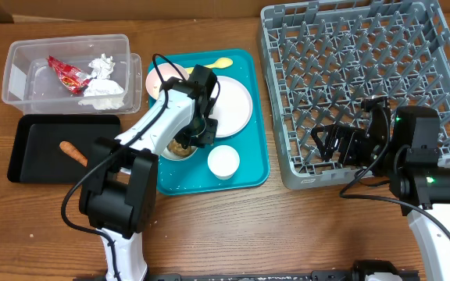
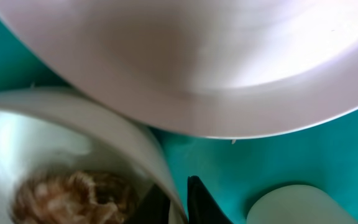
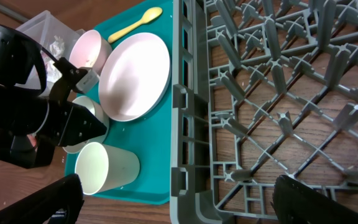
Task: Sort waste into correct bins and load items into the dishwasher
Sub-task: 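Grasp the bowl with brown food with the left gripper, then tip the bowl over the black tray to empty the food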
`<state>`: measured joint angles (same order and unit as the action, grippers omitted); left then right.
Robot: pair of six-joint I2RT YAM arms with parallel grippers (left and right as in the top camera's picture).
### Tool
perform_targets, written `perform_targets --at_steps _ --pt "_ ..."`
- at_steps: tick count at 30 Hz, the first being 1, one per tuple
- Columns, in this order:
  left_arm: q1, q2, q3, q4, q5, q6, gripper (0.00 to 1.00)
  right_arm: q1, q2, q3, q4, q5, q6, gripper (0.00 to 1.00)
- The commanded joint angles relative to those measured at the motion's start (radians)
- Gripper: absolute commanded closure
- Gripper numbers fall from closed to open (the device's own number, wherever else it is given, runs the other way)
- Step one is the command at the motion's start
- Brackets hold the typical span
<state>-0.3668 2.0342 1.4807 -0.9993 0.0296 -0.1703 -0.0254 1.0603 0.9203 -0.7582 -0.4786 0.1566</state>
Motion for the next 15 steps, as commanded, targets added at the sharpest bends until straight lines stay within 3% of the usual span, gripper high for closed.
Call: perform_targets --at_steps 1,10,15 --pt "0.000 0.013 0.060 -0.021 -0.006 -0.018 0.96 0.004 -0.003 0.029 0.000 0.006 -0.004 0.00" --pt "0.024 0.012 0.439 -0.404 -0.003 -0.016 0.96 0.004 -0.003 0.029 0.002 0.006 -0.004 0.00" --pt "0.216 0.011 0.669 -0.600 0.064 0.072 0.96 0.004 -0.003 0.029 0.002 0.006 -0.004 0.00"
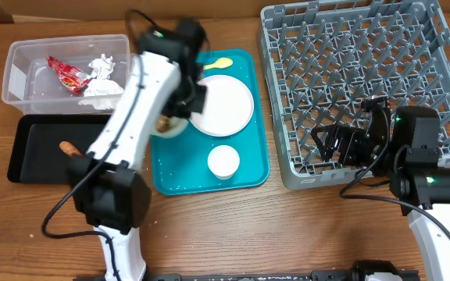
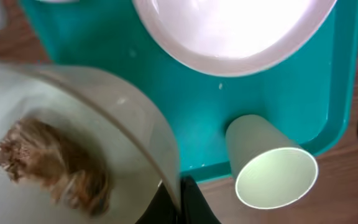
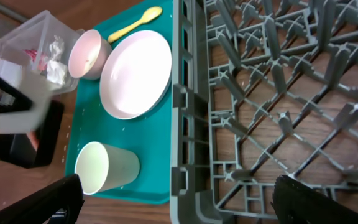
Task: Sort waste into correct bins and load items into the dishwasher
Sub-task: 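Tip the bowl over the black tray to empty the food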
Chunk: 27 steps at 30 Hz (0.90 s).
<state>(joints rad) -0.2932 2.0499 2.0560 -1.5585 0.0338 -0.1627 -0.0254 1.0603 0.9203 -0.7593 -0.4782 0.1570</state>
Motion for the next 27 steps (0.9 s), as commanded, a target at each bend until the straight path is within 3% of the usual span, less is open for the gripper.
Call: perform_targets --at_steps 1,5,6,9,19,23,27 --pt "0.191 -0.004 0.100 -0.049 0.100 0.081 0.96 0.004 -0.003 0.029 0.003 0.006 -0.005 0.00" --pt "0.407 -0.004 0.087 -0.068 0.389 0.241 0.96 0.004 -0.003 0.029 0.009 0.006 -0.005 0.00" --pt "0.482 -0.004 0.080 -0.087 0.500 0.329 0.96 0.004 -0.003 0.029 0.010 0.006 -0.005 0.00" --pt "0.616 -0.004 0.038 -0.113 0.650 0.491 0.96 0.004 -0.003 0.029 0.013 0.005 -0.005 0.00" --pt "1.028 -0.004 -0.451 -0.097 1.275 1.077 0.96 0.004 -0.003 0.029 0.009 0.005 -0.004 0.00" --pt "1.129 0.000 -0.600 0.013 1.437 1.083 0.96 0.004 -0.003 0.029 0.008 0.005 -0.004 0.00" --pt "1.166 0.018 -0.670 0.191 1.496 0.906 0.96 0.004 -0.003 0.029 0.008 0.005 -0.004 0.00"
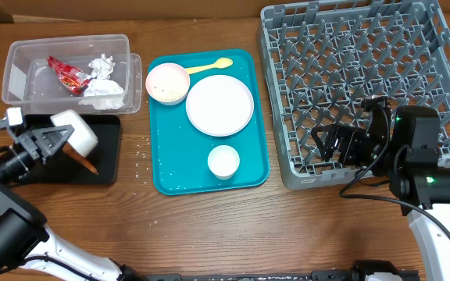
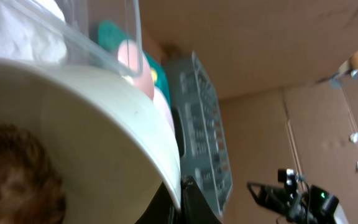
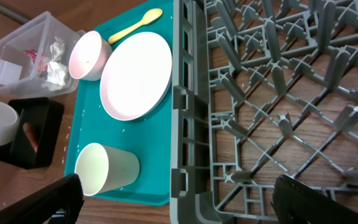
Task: Sort waste into correct bins and load items into the dishwasher
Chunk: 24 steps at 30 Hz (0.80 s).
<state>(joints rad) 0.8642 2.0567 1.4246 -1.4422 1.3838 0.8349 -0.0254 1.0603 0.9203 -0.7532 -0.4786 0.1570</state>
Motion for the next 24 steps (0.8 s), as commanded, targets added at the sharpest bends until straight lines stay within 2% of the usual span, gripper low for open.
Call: perform_targets --at_steps 1,3,8,13,16,18,21,22,23,24 --pt "0.009 0.019 -0.055 0.121 0.186 -0.168 0.96 0.004 -0.003 0.029 0.002 0.005 -0.004 0.00" --pt "0.005 0.033 -0.061 0.157 0.198 -0.249 0.96 0.004 -0.003 0.029 0.002 0.005 -0.004 0.00" --pt "-0.042 0.032 -0.016 0.136 0.197 -0.253 0.96 0.004 -0.003 0.029 0.002 0.006 -0.004 0.00" --pt "-0.159 -0.016 0.143 -0.017 0.108 -0.138 0.96 0.004 -0.003 0.029 0.001 0.005 -0.004 0.00" --pt "-0.314 -0.048 0.296 -0.045 -0.048 -0.152 0.96 0.004 -0.003 0.029 -0.001 0.006 -0.004 0.00" --pt "-0.467 -0.055 0.390 0.002 -0.157 -0.209 0.96 0.004 -0.003 0.029 -0.002 0.006 -0.004 0.00" --pt "-0.653 -0.055 0.414 0.181 -0.306 -0.385 0.96 0.004 -0.003 0.029 -0.003 0.006 -0.004 0.00" --pt "-0.732 -0.051 0.413 0.272 -0.426 -0.484 0.96 0.004 -0.003 0.029 -0.005 0.006 -0.004 0.00" --pt "-0.881 -0.047 0.412 0.410 -0.732 -0.618 0.96 0.004 -0.003 0.029 -0.006 0.006 -0.004 0.00" --pt "-0.945 -0.045 0.412 0.452 -0.866 -0.634 0.96 0.004 -0.003 0.029 -0.006 0.006 -0.004 0.00"
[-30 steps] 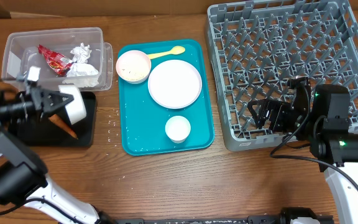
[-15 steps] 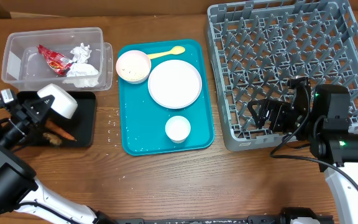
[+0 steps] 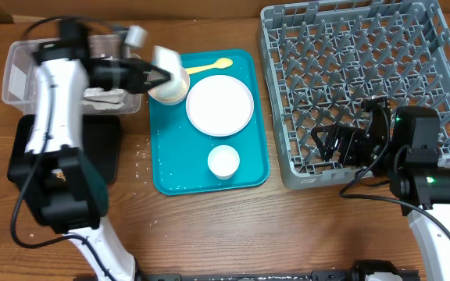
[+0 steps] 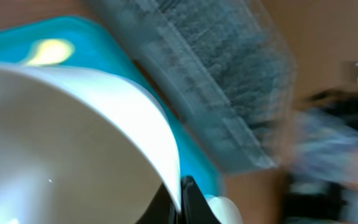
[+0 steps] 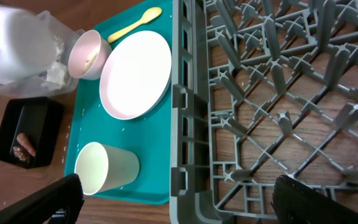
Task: Sort waste into correct bins and load items into the dishwasher
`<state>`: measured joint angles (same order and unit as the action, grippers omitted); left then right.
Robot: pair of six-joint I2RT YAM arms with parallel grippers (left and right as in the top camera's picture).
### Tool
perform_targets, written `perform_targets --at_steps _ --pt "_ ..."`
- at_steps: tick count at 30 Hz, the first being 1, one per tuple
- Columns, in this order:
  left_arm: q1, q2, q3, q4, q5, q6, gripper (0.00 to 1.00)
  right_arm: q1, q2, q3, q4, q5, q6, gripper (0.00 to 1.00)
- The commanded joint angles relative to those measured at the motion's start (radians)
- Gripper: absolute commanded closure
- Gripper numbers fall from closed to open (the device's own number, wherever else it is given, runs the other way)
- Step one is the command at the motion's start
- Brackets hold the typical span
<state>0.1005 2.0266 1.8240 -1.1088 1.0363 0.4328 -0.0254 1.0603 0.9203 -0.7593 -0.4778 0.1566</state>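
My left gripper (image 3: 148, 76) is shut on the rim of a white bowl (image 3: 168, 58), held blurred above the teal tray's (image 3: 178, 168) far left corner, over a pink bowl (image 3: 173, 93). In the left wrist view the white bowl (image 4: 73, 143) looks empty, its rim pinched at the left gripper (image 4: 180, 198). A white plate (image 3: 219, 104), a yellow spoon (image 3: 213, 65) and a pale cup (image 3: 223, 161) lie on the tray. Brown food (image 5: 23, 146) sits on the black tray (image 5: 42, 118). My right gripper (image 5: 179, 194) stands open at the grey rack's (image 3: 366, 62) near left corner.
A clear bin (image 3: 18, 78) with a red wrapper and crumpled paper stands at the far left, behind the black tray (image 3: 106, 148). My left arm stretches across both. The rack's upright prongs (image 5: 278, 81) fill the right side of the table.
The left gripper with the white bowl has moved from over the black tray to above the teal tray's far left corner. The bowl now looks empty; more food lies on the black tray. The right arm is unmoved.
My left gripper was shut on the rim of a bowl of brown food on the teal tray. It then held the bowl lifted above the tray, then tipped over the black tray. Now the bowl is empty and back over the teal tray.
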Motion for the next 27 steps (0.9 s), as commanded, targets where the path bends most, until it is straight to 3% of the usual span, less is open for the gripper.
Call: perform_targets --at_steps 1,3,5,8,18,21,22,24,27 --pt "-0.226 -0.013 0.012 0.145 -0.609 -0.232 0.96 0.004 -0.003 0.029 0.000 0.005 -0.004 0.00" --pt "-0.372 -0.001 0.012 0.222 -0.924 -0.231 0.96 0.004 -0.003 0.029 0.000 0.005 -0.004 0.00" --pt "-0.468 0.028 0.011 0.286 -1.114 -0.217 0.96 0.004 -0.003 0.029 0.000 0.005 -0.004 0.00" --pt "-0.541 0.071 0.011 0.313 -1.122 -0.136 0.96 0.004 -0.003 0.029 0.001 0.005 -0.004 0.00" --pt "-0.554 0.161 0.011 0.171 -1.112 -0.179 0.96 0.004 -0.003 0.029 -0.014 0.005 -0.005 0.00" --pt "-0.554 0.161 0.011 0.177 -1.078 -0.178 0.72 0.004 -0.003 0.029 -0.014 0.005 -0.004 0.00" --pt "-0.554 0.161 0.013 0.176 -1.064 -0.179 0.47 0.004 -0.003 0.029 -0.014 0.005 -0.004 0.00" --pt "-0.550 0.158 0.040 0.145 -1.069 -0.191 0.30 0.004 -0.003 0.029 -0.013 0.005 -0.004 0.00" --pt "-0.494 0.151 0.163 0.032 -1.072 -0.282 0.27 0.004 -0.003 0.029 -0.010 0.006 -0.004 0.00"
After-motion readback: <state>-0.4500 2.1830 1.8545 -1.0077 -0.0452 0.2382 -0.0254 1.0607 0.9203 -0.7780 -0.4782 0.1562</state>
